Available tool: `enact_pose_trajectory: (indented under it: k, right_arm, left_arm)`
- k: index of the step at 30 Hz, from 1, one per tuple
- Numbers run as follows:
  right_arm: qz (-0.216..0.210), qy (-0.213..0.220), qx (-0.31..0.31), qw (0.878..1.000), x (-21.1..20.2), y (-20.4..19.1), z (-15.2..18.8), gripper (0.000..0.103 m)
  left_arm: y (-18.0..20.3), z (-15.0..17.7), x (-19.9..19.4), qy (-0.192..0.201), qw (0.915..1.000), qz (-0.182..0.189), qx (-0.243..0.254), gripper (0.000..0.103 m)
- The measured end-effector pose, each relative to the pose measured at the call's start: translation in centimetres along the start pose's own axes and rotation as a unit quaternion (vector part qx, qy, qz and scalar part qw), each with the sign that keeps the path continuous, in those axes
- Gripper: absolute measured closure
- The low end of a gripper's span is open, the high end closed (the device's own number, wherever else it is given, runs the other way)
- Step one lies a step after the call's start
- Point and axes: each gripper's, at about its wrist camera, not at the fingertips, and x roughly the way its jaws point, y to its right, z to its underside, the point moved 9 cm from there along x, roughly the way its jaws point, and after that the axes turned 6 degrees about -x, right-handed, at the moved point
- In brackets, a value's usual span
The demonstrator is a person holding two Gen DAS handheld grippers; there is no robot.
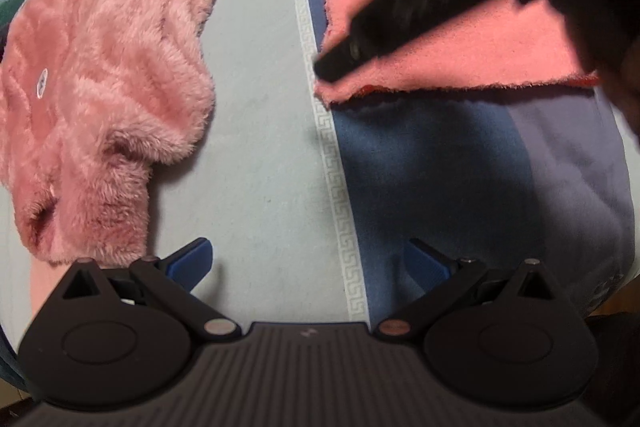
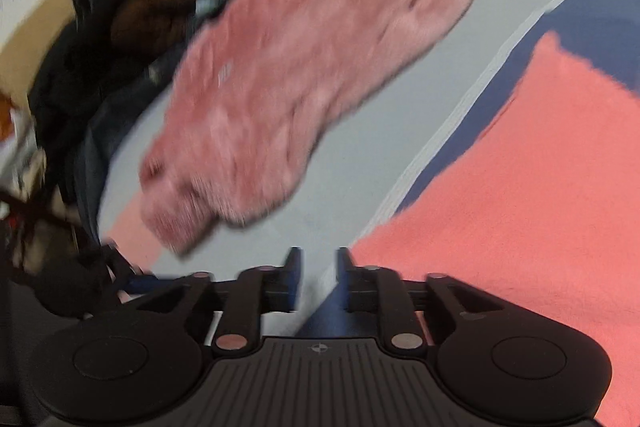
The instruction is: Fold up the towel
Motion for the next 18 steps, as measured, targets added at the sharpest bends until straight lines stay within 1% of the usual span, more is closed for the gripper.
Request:
enact_pose_trajectory:
  k: [2,3,5,7,8,10,12,14,15,16,17,18]
  right_arm:
    - [0.048,0.036,0.019,0.998,-2.8,1.7,0.2,0.069]
    - [0.078,0.041,0.034,0.996,-4.2,3.2,0.9,0.067]
    - [0.133,0.041,0.078,0.987,-6.6,6.5,3.5,0.066]
    - [0.184,0.024,0.136,0.973,-8.8,9.9,7.1,0.066]
    - [0.201,0.018,0.169,0.965,-9.8,11.4,9.0,0.066]
    - [0.212,0.018,0.244,0.946,-11.7,13.9,12.3,0.065]
    - [0.205,0.039,0.311,0.927,-12.6,15.3,14.4,0.065]
    - [0.195,0.061,0.375,0.904,-13.2,16.5,16.4,0.065]
    - [0.190,0.070,0.398,0.895,-13.4,16.9,17.1,0.065]
    - [0.184,0.075,0.408,0.891,-13.3,17.0,17.3,0.065]
    - [0.179,0.081,0.419,0.887,-13.2,17.1,17.5,0.065]
    - [0.173,0.086,0.429,0.882,-13.1,17.2,17.7,0.065]
  left_arm:
    - [0.2,-0.5,-0.4,0.010,0.9999,0.002,0.006,0.000]
    - [0.3,-0.9,-0.7,0.017,0.9998,0.006,0.008,0.000]
    - [0.9,-2.0,-0.6,0.027,0.9993,0.023,0.009,0.000]
    - [1.5,-3.0,-0.5,0.038,0.9984,0.041,0.010,0.000]
    - [1.8,-3.6,-0.5,0.043,0.9977,0.050,0.011,0.000]
    - [1.9,-4.5,0.4,0.045,0.9970,0.062,-0.010,0.000]
    - [1.9,-5.5,1.4,0.046,0.9958,0.072,-0.034,0.000]
    - [2.0,-6.4,2.4,0.046,0.9938,0.083,-0.058,0.000]
    - [2.0,-6.9,2.9,0.046,0.9926,0.088,-0.070,0.000]
    - [2.0,-7.4,3.5,0.047,0.9911,0.093,-0.083,0.001]
    - [2.0,-7.9,4.0,0.047,0.9896,0.098,-0.095,0.003]
    - [2.0,-8.3,4.5,0.047,0.9878,0.103,-0.107,0.011]
